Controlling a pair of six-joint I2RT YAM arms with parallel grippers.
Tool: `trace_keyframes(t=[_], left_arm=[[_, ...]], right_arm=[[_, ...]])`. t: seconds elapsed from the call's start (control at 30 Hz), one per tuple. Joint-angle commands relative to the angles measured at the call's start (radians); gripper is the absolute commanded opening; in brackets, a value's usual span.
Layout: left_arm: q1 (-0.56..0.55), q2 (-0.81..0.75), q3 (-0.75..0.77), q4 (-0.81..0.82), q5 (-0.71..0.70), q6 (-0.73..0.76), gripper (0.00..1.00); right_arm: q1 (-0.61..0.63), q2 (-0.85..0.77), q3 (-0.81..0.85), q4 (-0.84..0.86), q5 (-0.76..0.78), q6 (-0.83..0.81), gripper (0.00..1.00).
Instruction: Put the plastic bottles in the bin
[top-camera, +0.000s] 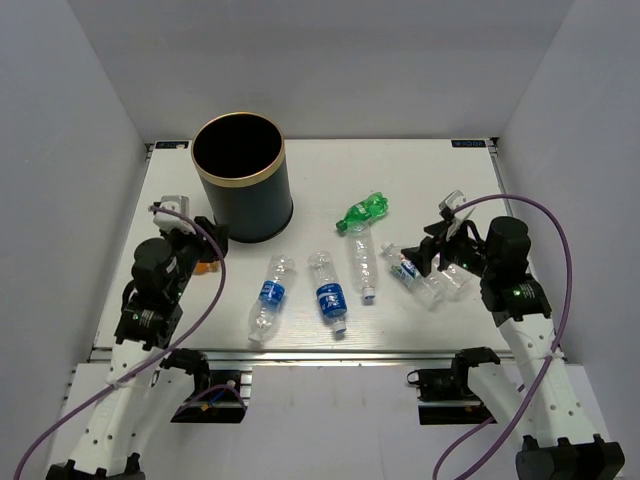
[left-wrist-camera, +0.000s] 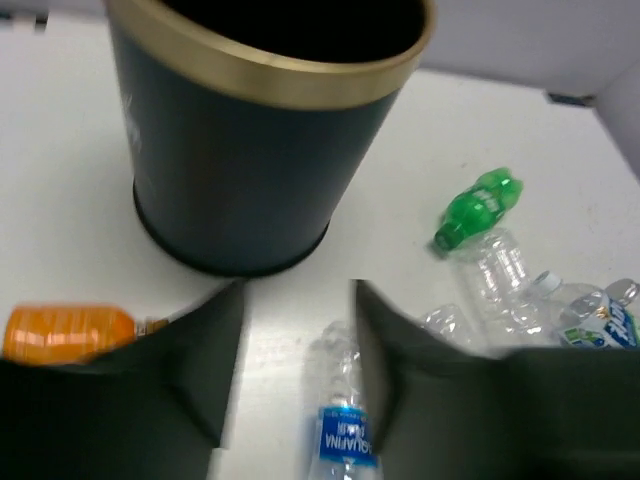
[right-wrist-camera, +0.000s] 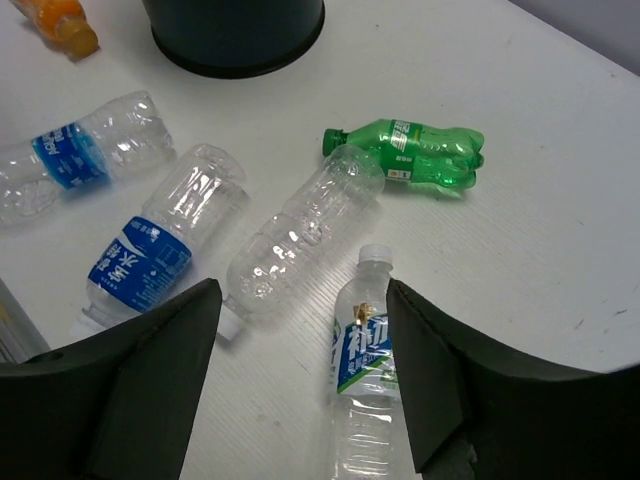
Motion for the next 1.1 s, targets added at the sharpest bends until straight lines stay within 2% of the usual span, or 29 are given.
trace_keyframes(t=[0.0,0.03,0.07,0.1,0.17,0.2,0.23,0.27,0.33,0.37,0.43,0.47,0.6,0.83,1.07], left_arm=[[0.008,0.064,0.067,-0.216,-0.115,-0.131,0.5],[0.008,0.079,0.087,-0.248,-0.15,-0.153,0.41],[0.008,0.106,0.098,-0.284,-0.18,-0.179,0.4],[0.008,0.12,0.11,-0.32,-0.226,-0.245,0.38],[0.008,0.145,0.141,-0.42,-0.283,-0.322,0.41],[0.017,0.166,0.141,-0.445,-0.314,-0.381,0.5],[0.017,0.176,0.156,-0.504,-0.34,-0.418,0.59],[0.017,0.176,0.156,-0.523,-0.365,-0.455,0.73],[0.026,0.185,0.129,-0.549,-0.449,-0.538,0.87],[0.026,0.185,0.114,-0.533,-0.467,-0.552,0.99],[0.035,0.234,0.101,-0.507,-0.483,-0.589,1.0],[0.035,0.316,0.101,-0.506,-0.453,-0.603,1.0],[0.071,0.482,0.167,-0.558,-0.429,-0.753,1.0],[0.121,0.501,0.187,-0.581,-0.412,-0.87,1.0],[0.166,0.614,0.209,-0.597,-0.458,-0.926,1.0]], right_arm=[[0.015,0.023,0.026,-0.013,0.039,-0.019,0.7],[0.019,0.022,0.029,-0.017,0.04,-0.016,0.63],[0.024,0.028,0.035,-0.022,0.045,-0.019,0.55],[0.033,0.029,0.038,-0.028,0.062,-0.02,0.41],[0.042,0.031,0.044,-0.034,0.1,-0.022,0.49],[0.055,0.032,0.049,-0.037,0.112,-0.025,0.67],[0.059,0.038,0.055,-0.053,0.12,-0.025,0.73],[0.067,0.04,0.064,-0.056,0.143,-0.025,0.75],[0.078,0.031,0.067,-0.062,0.157,-0.026,0.86],[0.085,0.029,0.067,-0.063,0.169,-0.026,0.86],[0.101,0.019,0.069,-0.067,0.177,-0.025,0.86],[0.105,0.017,0.07,-0.07,0.188,-0.023,0.87],[0.127,-0.004,0.072,-0.074,0.206,-0.023,0.87],[0.165,-0.041,0.07,-0.079,0.209,-0.029,0.88],[0.214,-0.076,0.067,-0.082,0.218,-0.032,0.9]])
